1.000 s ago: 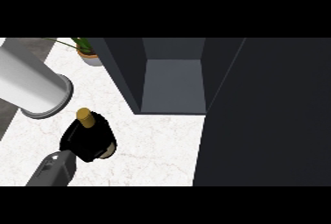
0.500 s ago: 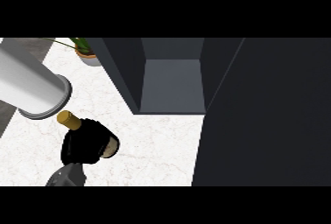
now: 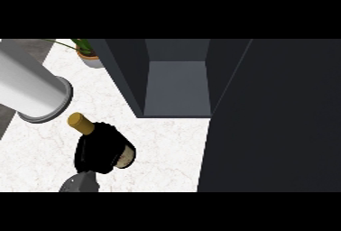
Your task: Pick up the wine, place it into the cabinet and close the cabinet
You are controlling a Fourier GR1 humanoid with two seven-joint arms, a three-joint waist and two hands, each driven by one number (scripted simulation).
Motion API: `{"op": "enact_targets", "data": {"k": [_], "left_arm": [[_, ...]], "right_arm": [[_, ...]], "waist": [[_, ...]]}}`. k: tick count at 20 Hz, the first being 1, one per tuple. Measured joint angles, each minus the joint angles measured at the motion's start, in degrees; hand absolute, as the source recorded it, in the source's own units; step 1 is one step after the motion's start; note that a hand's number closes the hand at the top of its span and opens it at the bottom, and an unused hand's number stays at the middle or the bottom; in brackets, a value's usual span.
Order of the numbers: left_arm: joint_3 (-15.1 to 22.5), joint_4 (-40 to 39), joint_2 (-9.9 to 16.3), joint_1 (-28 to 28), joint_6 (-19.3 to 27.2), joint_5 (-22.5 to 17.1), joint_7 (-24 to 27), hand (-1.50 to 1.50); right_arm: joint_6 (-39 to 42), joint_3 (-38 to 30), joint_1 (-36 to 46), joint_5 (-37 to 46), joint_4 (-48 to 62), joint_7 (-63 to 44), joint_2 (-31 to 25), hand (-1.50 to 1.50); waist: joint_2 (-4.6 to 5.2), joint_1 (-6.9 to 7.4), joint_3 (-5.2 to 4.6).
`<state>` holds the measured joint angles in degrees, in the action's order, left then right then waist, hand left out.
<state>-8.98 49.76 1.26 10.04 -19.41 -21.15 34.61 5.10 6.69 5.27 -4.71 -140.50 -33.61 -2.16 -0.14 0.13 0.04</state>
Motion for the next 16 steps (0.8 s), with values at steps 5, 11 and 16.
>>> {"op": "enact_targets", "data": {"k": [5, 11, 16], "left_arm": [[10.3, 10.8, -0.9, -4.2, 7.1, -3.3, -4.0, 1.5], [21.2, 20.9, -1.2, -8.1, 17.4, -6.9, -7.3, 1.5], [26.8, 22.0, -1.2, -6.1, 24.8, -11.5, -8.4, 1.5]], "right_arm": [[0.5, 0.0, -1.3, -0.3, -0.5, 0.0, 0.0, -1.5], [1.4, -2.6, -0.3, -1.4, 0.1, 0.1, -0.8, -1.5], [0.8, -0.7, -0.3, -1.3, 0.0, -0.5, 0.0, -1.5]], "waist": [[-0.05, -0.05, -0.01], [0.02, -0.11, -0.02], [0.07, -0.29, -0.04]]}}
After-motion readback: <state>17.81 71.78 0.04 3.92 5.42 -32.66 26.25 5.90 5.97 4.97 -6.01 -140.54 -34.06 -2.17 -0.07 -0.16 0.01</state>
